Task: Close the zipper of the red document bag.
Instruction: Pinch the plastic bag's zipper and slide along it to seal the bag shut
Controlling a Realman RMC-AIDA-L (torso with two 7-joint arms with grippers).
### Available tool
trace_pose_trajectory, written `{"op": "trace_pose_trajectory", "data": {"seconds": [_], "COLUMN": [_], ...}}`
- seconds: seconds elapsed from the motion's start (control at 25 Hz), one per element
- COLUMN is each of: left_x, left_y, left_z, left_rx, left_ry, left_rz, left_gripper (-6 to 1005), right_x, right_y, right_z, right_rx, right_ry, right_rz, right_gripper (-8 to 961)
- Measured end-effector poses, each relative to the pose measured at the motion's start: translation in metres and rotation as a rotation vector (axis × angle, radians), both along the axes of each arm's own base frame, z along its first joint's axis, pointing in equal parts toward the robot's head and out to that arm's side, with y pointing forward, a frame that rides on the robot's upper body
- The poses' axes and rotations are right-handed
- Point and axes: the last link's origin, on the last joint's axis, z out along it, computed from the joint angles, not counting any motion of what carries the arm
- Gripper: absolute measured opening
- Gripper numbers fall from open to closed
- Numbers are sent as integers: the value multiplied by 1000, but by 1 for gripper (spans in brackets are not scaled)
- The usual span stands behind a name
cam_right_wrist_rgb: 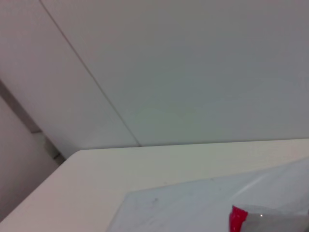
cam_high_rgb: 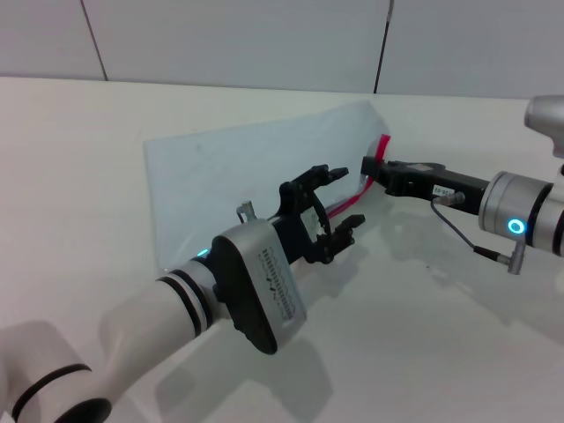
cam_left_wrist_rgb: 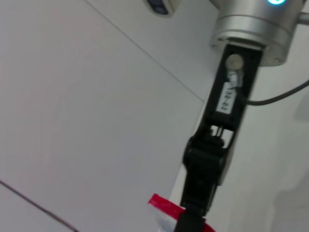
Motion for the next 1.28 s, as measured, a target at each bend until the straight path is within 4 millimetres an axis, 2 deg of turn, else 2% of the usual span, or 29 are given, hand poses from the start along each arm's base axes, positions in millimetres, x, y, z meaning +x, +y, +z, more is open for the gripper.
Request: {"op": "trace_pose_trajectory", "data": {"seconds": [0.28, 0.92, 1.12, 1.28], "left_x": [-4, -5, -5, -6], "left_y": [5, 4, 3, 1], "left_z": [5, 5, 4, 5], "left_rx": [25, 26, 23, 25], "left_ry": [5, 8, 6, 2], "left_rz": [8, 0, -4, -4], "left_gripper": [685, 683, 572, 570], "right_x": [-11, -12, -12, -12], "right_y": [-6, -8, -8, -7], "right_z": [-2, -4, -4, -3], "right_rx": [-36, -58, -56, -55], "right_ry": [40, 37, 36, 36], "right_rz": [57, 72, 69, 66], "right_gripper": [15, 15, 15, 15]}}
